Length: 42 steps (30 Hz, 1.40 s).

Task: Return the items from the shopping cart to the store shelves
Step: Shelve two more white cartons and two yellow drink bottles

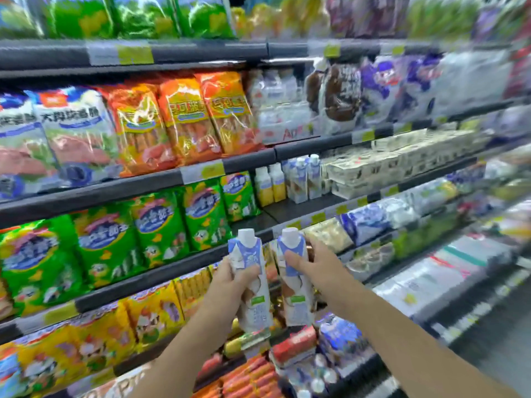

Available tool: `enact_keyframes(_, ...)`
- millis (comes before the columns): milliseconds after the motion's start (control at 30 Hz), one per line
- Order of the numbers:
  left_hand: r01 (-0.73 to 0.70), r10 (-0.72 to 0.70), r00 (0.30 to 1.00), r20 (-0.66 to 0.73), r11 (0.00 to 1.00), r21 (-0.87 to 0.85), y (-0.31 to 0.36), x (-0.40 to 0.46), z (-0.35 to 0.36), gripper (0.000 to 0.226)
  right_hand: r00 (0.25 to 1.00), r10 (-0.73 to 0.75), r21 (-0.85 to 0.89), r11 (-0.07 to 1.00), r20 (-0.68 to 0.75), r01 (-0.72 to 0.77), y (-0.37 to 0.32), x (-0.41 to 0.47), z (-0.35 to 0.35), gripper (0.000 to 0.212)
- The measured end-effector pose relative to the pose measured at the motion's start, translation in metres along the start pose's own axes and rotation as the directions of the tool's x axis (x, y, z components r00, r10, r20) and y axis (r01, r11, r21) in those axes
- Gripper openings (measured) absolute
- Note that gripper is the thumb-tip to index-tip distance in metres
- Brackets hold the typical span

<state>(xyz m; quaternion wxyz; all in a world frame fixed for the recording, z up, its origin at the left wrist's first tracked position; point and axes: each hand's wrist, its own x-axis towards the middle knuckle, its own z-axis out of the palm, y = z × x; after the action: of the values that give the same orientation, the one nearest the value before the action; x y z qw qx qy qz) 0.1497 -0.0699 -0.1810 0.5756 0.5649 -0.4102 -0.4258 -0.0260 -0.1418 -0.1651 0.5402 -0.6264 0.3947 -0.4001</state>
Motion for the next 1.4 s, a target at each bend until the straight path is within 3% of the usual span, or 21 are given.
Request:
enact_keyframes(100,-0.008,0.01,0.997,0.077,1.0,-0.027,0.001,0.042,0.032,0.022,0.997,0.021,0.037,0.999,-0.079,-0.018,0.005,0.034,-0.028,0.04)
enact_keyframes(233,-0.026,0.028,0.987,0.161,1.0,-0.018,0.006,0.099,0.072,0.023,0.988,0.02,0.014,1.0,-0.154,-0.018,0.007,0.083,-0.064,0.021)
enact_keyframes(500,-0.117,0.099,0.972,0.213,0.99,0.073,0.026,0.209,0.116,0.022,0.974,-0.029,-0.042,0.999,-0.224,0.02,0.004,0.178,-0.127,0.037)
enact_keyframes(700,-0.162,0.155,0.985,0.078,0.982,0.1,0.027,0.27,0.129,0.017,0.978,-0.027,-0.012,1.0,-0.207,0.025,0.016,0.253,-0.154,0.055)
enact_keyframes(800,-0.165,0.164,0.986,0.017,0.974,0.158,0.029,0.291,0.138,0.039,0.983,-0.062,0.005,0.998,-0.174,0.063,0.017,0.285,-0.161,0.041)
enact_keyframes(900,-0.166,0.177,0.983,-0.052,0.972,0.167,0.027,0.312,0.154,0.043,0.987,-0.103,0.006,0.994,-0.122,0.105,0.016,0.315,-0.172,0.022)
enact_keyframes(1000,-0.14,0.172,0.974,-0.146,0.969,0.206,0.023,0.324,0.171,0.049,0.994,-0.108,0.025,0.994,-0.03,0.109,0.016,0.338,-0.183,0.03)
enact_keyframes(1067,-0.157,0.205,0.962,-0.178,0.955,0.25,0.021,0.329,0.18,0.036,0.992,-0.124,0.013,0.992,0.008,0.124,0.018,0.351,-0.19,0.038)
enact_keyframes(1400,-0.156,0.327,0.89,-0.318,0.874,0.46,0.016,0.334,0.202,0.046,0.96,-0.219,-0.093,0.967,0.172,0.237,0.028,0.368,-0.209,0.034)
